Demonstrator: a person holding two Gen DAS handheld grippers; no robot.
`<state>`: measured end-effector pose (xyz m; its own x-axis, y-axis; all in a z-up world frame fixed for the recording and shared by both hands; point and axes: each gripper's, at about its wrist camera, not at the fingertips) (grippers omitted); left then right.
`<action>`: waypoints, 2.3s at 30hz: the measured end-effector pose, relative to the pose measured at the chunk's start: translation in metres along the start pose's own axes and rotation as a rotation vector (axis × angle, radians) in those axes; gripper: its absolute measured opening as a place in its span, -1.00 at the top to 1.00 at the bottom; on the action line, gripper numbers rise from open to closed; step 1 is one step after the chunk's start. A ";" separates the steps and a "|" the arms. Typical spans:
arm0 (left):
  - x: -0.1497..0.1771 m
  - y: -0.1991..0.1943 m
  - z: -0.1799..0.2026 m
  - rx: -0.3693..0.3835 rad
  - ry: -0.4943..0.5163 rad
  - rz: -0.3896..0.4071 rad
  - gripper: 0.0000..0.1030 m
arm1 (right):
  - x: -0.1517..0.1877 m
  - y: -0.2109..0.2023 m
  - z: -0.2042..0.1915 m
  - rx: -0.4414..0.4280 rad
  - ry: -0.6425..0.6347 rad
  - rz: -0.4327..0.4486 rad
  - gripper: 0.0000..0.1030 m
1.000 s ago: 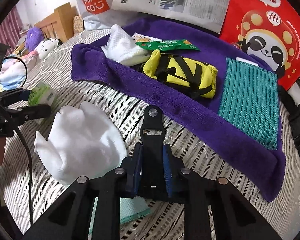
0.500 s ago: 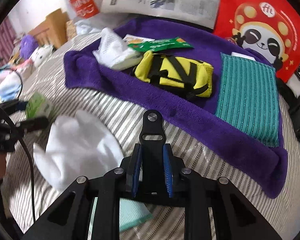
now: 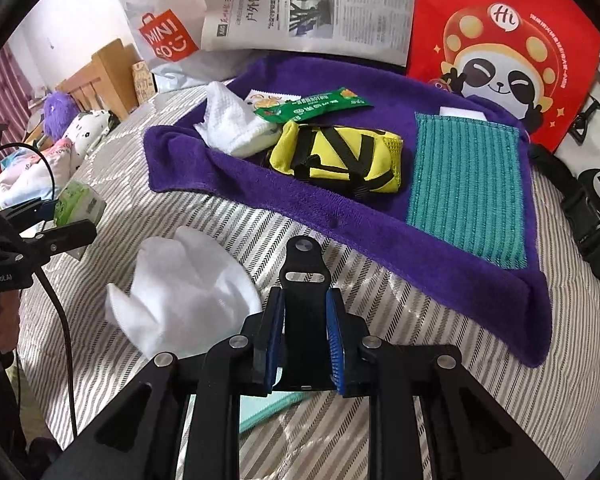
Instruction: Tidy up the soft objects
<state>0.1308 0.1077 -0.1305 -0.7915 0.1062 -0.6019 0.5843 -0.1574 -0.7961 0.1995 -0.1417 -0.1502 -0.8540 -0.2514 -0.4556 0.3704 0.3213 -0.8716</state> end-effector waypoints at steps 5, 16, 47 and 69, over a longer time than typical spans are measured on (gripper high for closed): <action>-0.009 -0.008 0.004 0.013 0.003 0.015 -0.40 | 0.001 -0.015 0.000 -0.023 0.000 0.025 0.59; -0.042 -0.013 0.005 0.013 0.022 0.058 -0.40 | -0.039 -0.034 0.017 -0.045 0.057 0.115 0.59; -0.106 0.037 -0.038 0.043 -0.012 0.103 -0.40 | -0.169 0.050 0.052 0.071 0.182 0.134 0.59; -0.098 0.051 -0.043 0.069 -0.021 0.086 -0.40 | -0.171 0.105 0.049 0.130 0.148 0.035 0.39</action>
<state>0.2462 0.1312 -0.1146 -0.7427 0.0686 -0.6661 0.6375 -0.2320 -0.7346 0.4026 -0.1090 -0.1728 -0.8807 -0.1026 -0.4624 0.4363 0.2042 -0.8763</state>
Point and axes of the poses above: each gripper's, at about its wrist camera, not at the fingertips, and y roughly the way its jaws point, z to its right, x to its underside, and after that the axes turned 10 degrees about y, right-handed
